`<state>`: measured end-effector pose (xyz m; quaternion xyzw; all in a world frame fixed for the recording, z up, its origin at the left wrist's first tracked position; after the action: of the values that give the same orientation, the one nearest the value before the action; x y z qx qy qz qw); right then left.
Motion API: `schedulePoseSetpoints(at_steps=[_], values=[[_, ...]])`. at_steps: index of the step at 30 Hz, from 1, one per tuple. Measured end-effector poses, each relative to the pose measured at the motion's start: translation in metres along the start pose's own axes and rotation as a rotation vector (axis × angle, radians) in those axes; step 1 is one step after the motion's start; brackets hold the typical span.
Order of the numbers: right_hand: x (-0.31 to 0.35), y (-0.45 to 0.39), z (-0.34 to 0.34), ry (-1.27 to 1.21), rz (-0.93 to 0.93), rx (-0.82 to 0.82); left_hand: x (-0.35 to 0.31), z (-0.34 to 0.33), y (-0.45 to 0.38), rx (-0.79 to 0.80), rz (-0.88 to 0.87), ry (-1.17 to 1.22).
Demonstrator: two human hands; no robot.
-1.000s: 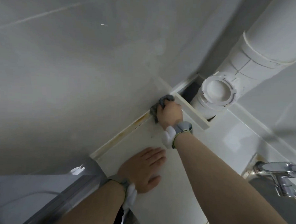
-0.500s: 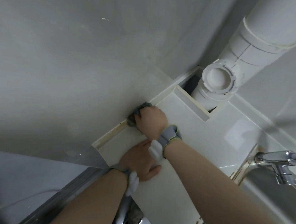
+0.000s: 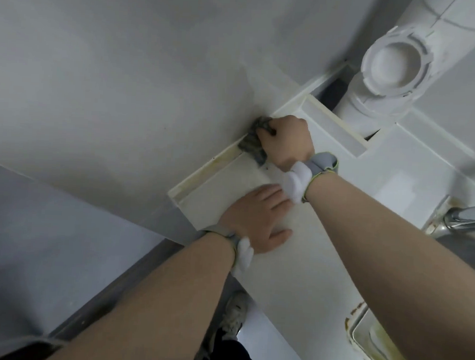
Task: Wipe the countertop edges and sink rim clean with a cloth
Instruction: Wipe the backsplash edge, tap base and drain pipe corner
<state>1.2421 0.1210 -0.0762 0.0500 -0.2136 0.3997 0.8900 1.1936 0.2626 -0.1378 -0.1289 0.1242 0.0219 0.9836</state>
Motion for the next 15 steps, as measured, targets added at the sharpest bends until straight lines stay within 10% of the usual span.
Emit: schedulePoseSetpoints(at_steps=[5, 15], values=[[-0.063, -0.033, 0.033, -0.093, -0.313, -0.294, 0.006, -0.008, -0.002, 0.012, 0.014, 0.02], [-0.019, -0.024, -0.033, 0.258, -0.162, 0.056, 0.007, -0.007, -0.002, -0.118, -0.011, -0.005]])
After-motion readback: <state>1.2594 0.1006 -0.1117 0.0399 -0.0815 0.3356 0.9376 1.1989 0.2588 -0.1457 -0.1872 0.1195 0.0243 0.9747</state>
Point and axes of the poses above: each hand's wrist, its own y-axis away from the middle knuckle, its own z-axis out of the back of the hand, x = y × z, the point moved 4 cm from there along -y, towards the middle knuckle, and after that the axes turned 2 degrees about -y, right-handed, at the moved point
